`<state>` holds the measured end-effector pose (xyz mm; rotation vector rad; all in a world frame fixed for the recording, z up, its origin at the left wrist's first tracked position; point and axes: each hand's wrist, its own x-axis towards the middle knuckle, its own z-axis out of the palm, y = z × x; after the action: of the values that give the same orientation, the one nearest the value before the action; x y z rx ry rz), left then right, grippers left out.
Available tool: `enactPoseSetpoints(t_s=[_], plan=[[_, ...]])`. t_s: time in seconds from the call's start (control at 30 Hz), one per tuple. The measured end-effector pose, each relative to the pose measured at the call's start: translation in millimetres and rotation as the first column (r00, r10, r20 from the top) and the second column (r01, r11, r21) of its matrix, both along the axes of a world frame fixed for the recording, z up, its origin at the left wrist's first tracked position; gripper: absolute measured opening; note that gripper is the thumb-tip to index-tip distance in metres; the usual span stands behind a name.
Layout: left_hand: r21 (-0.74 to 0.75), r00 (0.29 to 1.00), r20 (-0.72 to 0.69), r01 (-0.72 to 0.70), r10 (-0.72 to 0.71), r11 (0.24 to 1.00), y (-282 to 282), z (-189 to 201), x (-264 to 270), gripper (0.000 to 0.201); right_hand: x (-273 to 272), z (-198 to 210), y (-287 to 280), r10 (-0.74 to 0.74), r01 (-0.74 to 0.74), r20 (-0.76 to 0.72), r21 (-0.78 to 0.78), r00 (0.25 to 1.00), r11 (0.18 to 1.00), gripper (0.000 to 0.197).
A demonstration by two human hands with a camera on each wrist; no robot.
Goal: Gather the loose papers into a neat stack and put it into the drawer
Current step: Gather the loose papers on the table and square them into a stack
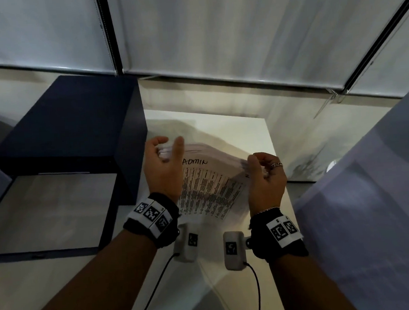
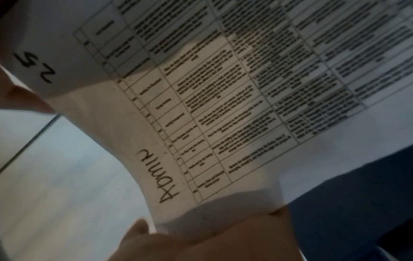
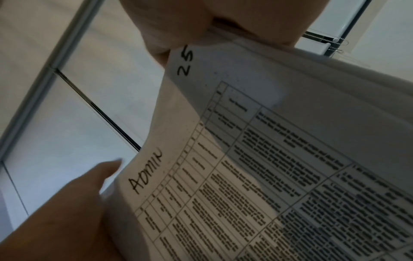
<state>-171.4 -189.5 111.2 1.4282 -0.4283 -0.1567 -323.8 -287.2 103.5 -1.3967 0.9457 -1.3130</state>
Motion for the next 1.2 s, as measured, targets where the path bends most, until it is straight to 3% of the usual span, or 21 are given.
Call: enactPoseSetpoints(t_s=[0.17, 0.3, 0.4, 0.5, 0.57, 0.6, 0.7, 0.77, 0.83, 0.97, 1.1, 1.2], plan=[[0.039, 0.996, -0.048, -0.07, 0.071, 0.997, -6, 1, 9, 0.007, 4, 1, -1, -0.046, 0.047, -0.013, 0.007, 0.999, 0.999, 0.014], [0.034, 0.999, -0.036, -0.027, 0.028, 0.999, -6, 2, 9, 0.016, 5, 2, 4, -0.02, 0.019, 0.028, 0.024, 0.999, 1.0, 0.002], [0.05, 0.998, -0.045, -0.047, 0.049, 0.998, -9, 1, 13, 0.004, 6, 5, 5, -0.002, -0.001, 0.055, 0.049, 0.998, 0.999, 0.005], [0.066, 0.996, -0.055, -0.059, 0.063, 0.996, -11, -1, 17, 0.009, 0, 1, 6, 0.11, -0.111, 0.03, 0.027, 0.993, 0.993, 0.035], [0.037, 0.999, -0.033, 0.015, -0.014, 0.999, -7, 1, 16, 0.016, -5, -3, 7, 0.195, -0.193, -0.06, 0.033, 0.979, 0.981, 0.062], [0.01, 0.995, -0.031, 0.09, -0.089, 0.996, -4, 2, 16, 0.025, -6, -4, 7, 0.21, -0.207, -0.111, 0.039, 0.971, 0.978, 0.064], [0.051, 0.941, -0.095, 0.331, -0.325, 0.942, 7, -8, 22, 0.054, -8, -4, 0, 0.209, -0.202, -0.164, 0.058, 0.964, 0.978, 0.035], [0.149, 0.923, -0.104, 0.383, -0.37, 0.912, 11, -16, 25, 0.049, -8, -2, -6, 0.209, -0.2, -0.159, 0.07, 0.965, 0.977, 0.025], [0.13, 0.931, -0.088, 0.362, -0.353, 0.923, 13, -16, 21, 0.037, -8, 2, -9, 0.199, -0.194, -0.16, 0.046, 0.967, 0.98, 0.02], [0.017, 0.929, -0.06, 0.367, -0.366, 0.93, 15, -8, 17, 0.037, -11, 13, -5, 0.125, -0.125, -0.021, -0.014, 0.992, 0.992, 0.027], [0.112, 0.878, -0.065, 0.478, -0.474, 0.871, 26, -19, 19, 0.048, -14, 9, 0, 0.15, -0.159, 0.095, 0.102, 0.984, 0.982, 0.051], [0.11, 0.871, -0.089, 0.49, -0.483, 0.865, 28, -23, 18, 0.046, -3, 12, -6, 0.082, -0.087, 0.045, 0.135, 0.996, 0.987, 0.037]])
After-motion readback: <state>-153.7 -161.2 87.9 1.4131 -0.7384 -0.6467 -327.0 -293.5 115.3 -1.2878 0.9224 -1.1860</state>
